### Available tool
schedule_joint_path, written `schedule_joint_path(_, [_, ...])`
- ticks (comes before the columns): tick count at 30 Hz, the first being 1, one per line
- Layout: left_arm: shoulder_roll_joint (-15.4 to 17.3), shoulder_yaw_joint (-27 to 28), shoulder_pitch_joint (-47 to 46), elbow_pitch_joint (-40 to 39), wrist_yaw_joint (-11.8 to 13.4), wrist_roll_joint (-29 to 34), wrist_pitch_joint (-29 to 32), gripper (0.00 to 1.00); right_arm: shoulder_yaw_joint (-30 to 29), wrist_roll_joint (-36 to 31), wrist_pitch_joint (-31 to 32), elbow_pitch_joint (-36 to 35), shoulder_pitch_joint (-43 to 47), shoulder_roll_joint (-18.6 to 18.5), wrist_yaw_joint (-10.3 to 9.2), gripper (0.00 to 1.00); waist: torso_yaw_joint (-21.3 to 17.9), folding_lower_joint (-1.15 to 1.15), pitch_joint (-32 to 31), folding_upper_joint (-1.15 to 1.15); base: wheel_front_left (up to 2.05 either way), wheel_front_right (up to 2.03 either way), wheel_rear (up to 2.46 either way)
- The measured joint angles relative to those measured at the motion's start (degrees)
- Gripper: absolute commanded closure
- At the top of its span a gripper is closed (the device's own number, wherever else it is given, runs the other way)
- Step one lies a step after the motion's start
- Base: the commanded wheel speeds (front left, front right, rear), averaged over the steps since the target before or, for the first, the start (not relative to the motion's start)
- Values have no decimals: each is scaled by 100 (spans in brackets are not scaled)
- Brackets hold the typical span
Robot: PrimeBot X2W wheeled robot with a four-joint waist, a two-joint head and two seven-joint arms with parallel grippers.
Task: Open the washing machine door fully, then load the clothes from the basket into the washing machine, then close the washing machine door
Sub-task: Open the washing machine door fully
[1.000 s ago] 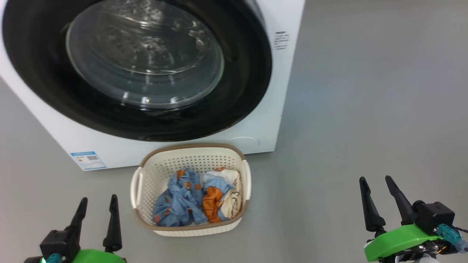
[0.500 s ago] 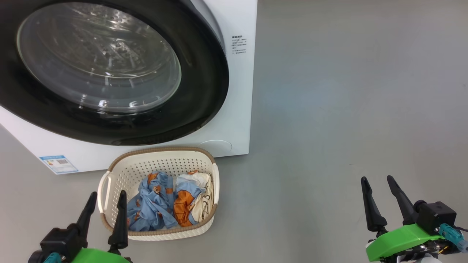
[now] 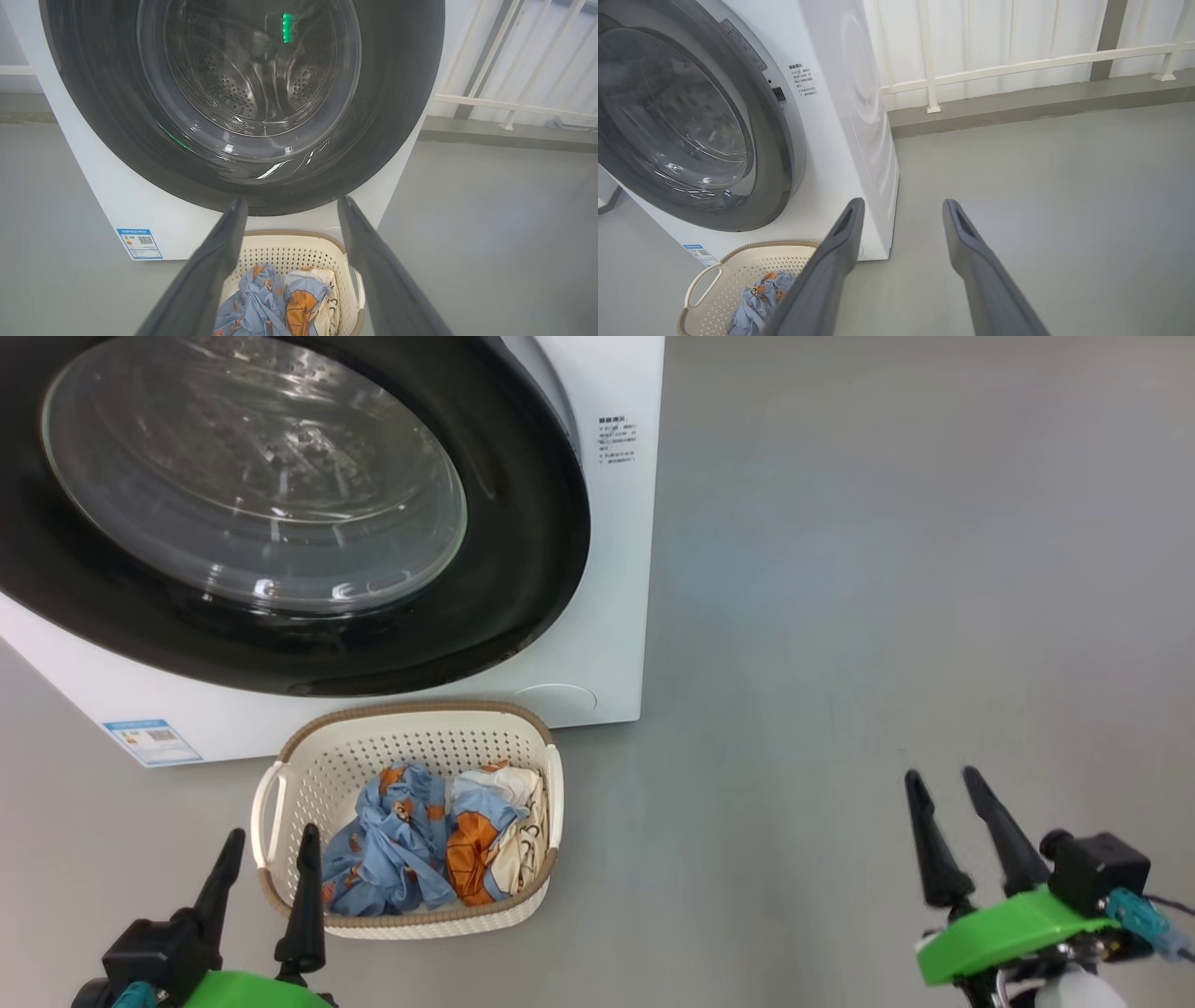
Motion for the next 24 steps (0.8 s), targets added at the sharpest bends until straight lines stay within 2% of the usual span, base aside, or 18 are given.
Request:
schedule_joint_path(9, [-26,-63,-20,-14,0,-1,0,0,214,832,-1,-54,-773,-51,0,100,40,0,167,0,0,0,0])
schedule_joint_path(14, [-52,-114,-186,-35,0,-41,0,0,419,1662,-1,-11,-1330,-79,0,100,106,0,277,0,0,0,0])
schedule_joint_path(17, [-58,-130,-266,-68,0,-83,0,0,561,1918,-2,-27,-1695,-231,0,100,160,0,368,0,0,0,0])
schedule_joint_path(22, [-83,-152,-434,-120,0,-103,0,0,720,3321,-3,-22,-2276,-301,0,100,261,0,567,0,0,0,0])
schedule_joint_path(24, [-91,-176,-503,-145,0,-110,0,0,890,3804,-24,-22,-2508,-467,0,100,307,0,657,0,0,0,0])
